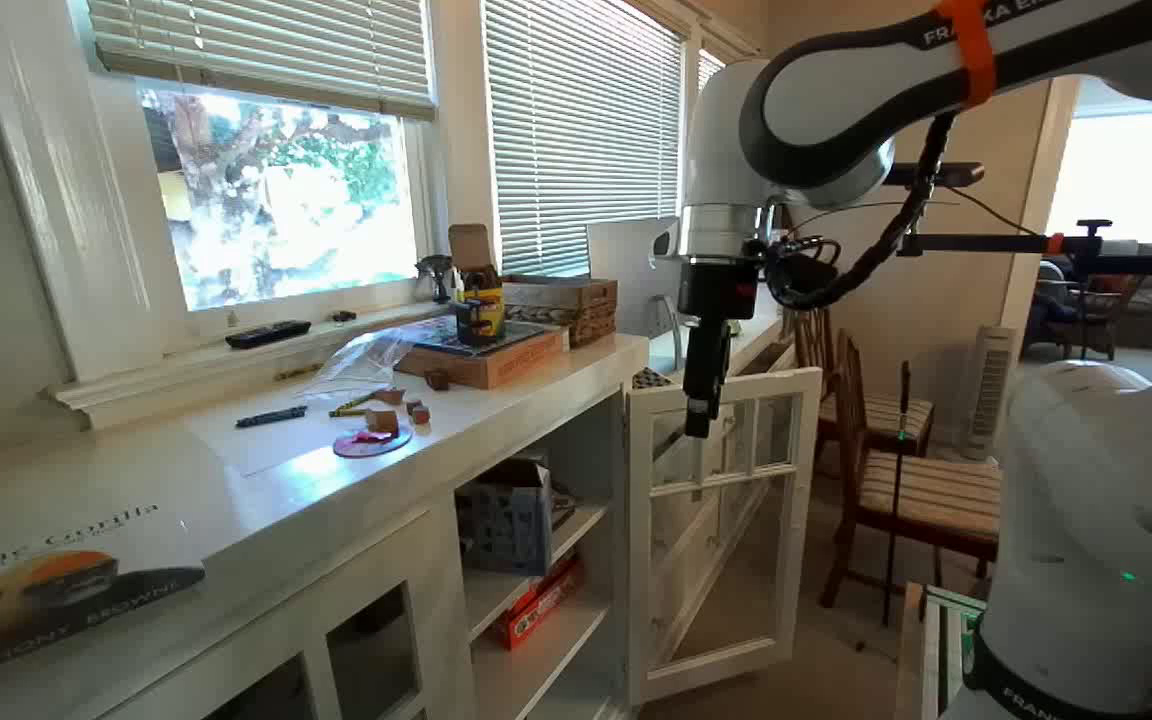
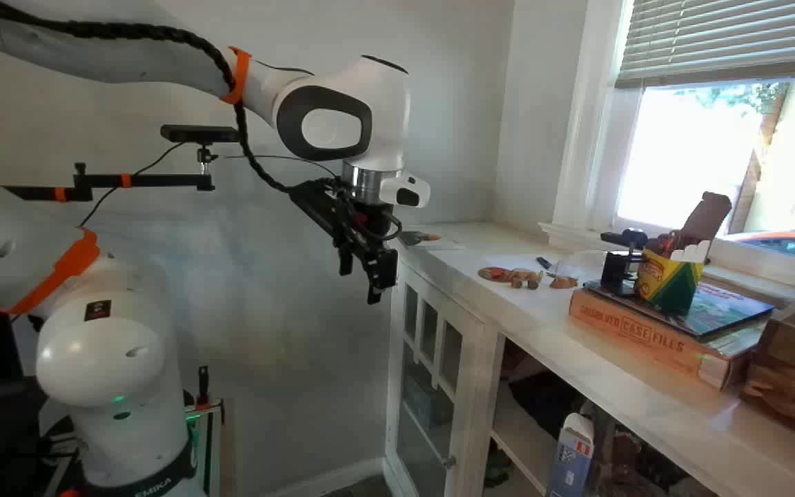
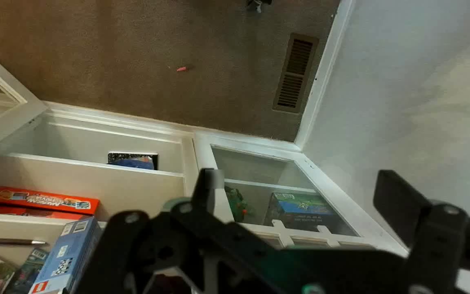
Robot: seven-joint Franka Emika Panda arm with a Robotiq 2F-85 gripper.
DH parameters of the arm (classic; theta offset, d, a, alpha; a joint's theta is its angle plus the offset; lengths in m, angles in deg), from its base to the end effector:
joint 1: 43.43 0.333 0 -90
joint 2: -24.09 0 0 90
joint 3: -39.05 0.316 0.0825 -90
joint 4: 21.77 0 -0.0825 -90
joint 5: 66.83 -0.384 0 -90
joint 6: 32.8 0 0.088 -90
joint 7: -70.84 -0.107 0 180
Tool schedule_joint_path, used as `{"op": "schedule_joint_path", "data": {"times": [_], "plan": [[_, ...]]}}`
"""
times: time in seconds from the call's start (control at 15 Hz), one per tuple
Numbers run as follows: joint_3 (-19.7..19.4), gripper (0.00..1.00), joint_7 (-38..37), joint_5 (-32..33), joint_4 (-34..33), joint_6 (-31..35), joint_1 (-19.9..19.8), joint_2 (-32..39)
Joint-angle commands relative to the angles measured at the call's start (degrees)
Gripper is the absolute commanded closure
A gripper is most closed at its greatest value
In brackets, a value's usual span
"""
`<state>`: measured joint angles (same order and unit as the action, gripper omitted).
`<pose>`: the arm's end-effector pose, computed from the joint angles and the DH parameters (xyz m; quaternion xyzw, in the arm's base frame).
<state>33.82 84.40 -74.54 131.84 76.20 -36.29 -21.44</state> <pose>0.3125 0.0200 0.4672 -0.9873 -0.1259 -0.0147 0.0952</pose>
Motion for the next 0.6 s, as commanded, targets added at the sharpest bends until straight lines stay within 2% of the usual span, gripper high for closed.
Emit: {"op": "schedule_joint_path", "data": {"times": [0.0, 0.2, 0.27, 0.33, 0.53], "plan": [[0.5, 0.0, 0.3, -0.4, -0.1, -0.2, -0.6, 0.1], [0.5, 0.0, 0.3, -0.4, -0.1, -0.2, -0.6, 0.1], [1.3, 0.0, -2.4, 0.0, -0.8, -0.1, -1.8, 1.7], [3.0, 0.0, -6.5, 1.7, -0.9, 2.5, -4.1, 2.7], [4.6, 0.0, -11.0, 4.3, -1.5, 9.7, -7.1, 4.0]]}}
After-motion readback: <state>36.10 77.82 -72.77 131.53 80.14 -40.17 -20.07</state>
